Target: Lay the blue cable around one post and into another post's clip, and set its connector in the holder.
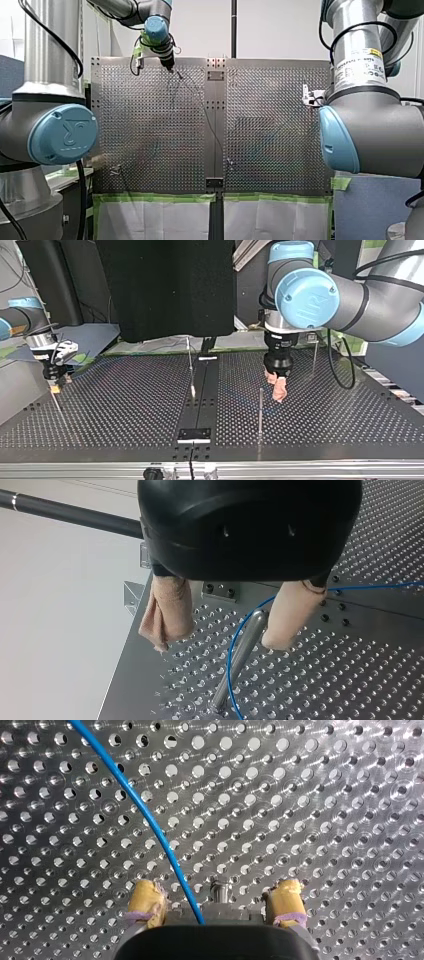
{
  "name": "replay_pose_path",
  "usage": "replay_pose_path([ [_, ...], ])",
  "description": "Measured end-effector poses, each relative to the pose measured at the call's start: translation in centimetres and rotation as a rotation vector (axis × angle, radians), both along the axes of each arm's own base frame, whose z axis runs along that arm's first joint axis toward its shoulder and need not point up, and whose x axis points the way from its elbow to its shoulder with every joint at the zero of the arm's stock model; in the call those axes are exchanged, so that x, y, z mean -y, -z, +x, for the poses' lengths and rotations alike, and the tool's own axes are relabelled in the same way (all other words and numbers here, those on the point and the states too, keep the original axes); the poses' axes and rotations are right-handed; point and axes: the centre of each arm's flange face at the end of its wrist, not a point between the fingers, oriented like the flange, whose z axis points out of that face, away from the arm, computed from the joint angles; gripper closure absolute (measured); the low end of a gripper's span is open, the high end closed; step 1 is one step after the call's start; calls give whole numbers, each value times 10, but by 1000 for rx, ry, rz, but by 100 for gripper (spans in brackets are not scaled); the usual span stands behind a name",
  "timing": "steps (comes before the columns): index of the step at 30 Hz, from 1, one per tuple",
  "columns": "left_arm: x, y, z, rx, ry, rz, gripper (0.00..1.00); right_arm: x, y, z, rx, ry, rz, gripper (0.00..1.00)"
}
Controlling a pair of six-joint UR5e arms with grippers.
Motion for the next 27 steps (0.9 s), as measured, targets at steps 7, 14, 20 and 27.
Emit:
replay_pose_path([
  [7,0,1,0,-1,-1,0,0,0,0,0,0,0,0,0],
  [14,0,1,0,-2,0,0,0,0,0,0,0,1,0,0],
  [20,1,1,0,5,2,-3,0,0,0,0,0,0,0,0],
  [27,3,13,0,9,9,-3,0,0,0,1,0,-1,0,0],
])
